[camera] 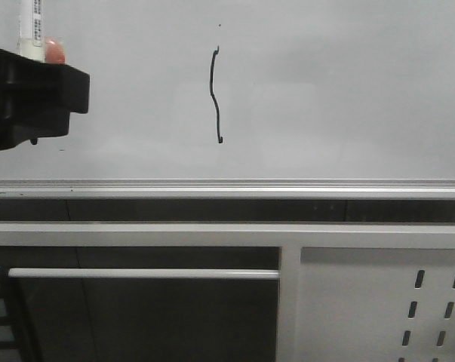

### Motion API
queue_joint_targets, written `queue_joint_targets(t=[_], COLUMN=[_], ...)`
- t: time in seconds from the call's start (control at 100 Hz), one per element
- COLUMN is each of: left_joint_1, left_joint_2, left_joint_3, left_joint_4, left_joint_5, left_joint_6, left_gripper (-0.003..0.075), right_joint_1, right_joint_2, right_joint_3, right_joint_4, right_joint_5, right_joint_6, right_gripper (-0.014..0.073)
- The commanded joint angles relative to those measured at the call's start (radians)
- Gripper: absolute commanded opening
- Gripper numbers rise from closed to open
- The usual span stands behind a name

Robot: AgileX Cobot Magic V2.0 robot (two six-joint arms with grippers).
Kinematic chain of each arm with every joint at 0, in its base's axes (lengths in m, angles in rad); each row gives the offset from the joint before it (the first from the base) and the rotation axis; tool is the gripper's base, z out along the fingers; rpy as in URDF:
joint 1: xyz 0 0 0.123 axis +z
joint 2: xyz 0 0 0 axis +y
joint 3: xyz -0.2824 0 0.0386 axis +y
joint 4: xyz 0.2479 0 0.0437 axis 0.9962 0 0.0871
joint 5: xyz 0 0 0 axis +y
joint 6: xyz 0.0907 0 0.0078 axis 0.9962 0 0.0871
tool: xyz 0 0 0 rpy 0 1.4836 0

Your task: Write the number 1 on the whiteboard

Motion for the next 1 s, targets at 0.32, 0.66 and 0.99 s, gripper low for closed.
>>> queue_joint_targets(t=[0.32,0.66,0.99], left_joint_1=[0.003,0.003,0.003], left_joint_2=[0.017,0.073,0.123], left_joint_3=[-0.031,-0.074,-0.109], left_joint_4=[0.066,0.067,0.067], left_joint_5=[0.082,0.067,0.065], left_joint_6=[-0.009,-0.009,-0.009], left_gripper=[-0.0005,-0.0004,-0.0004], right_joint_1=[-0.002,-0.002,-0.006], right_joint_2=[-0.008,-0.008,-0.01], right_joint_3=[-0.027,-0.027,-0.039], right_joint_4=[-0.012,-0.012,-0.042], right_joint_5=[-0.051,-0.051,0.078], right_joint_6=[-0.013,-0.013,-0.062], right_gripper=[-0.0067,-0.0067,-0.0068])
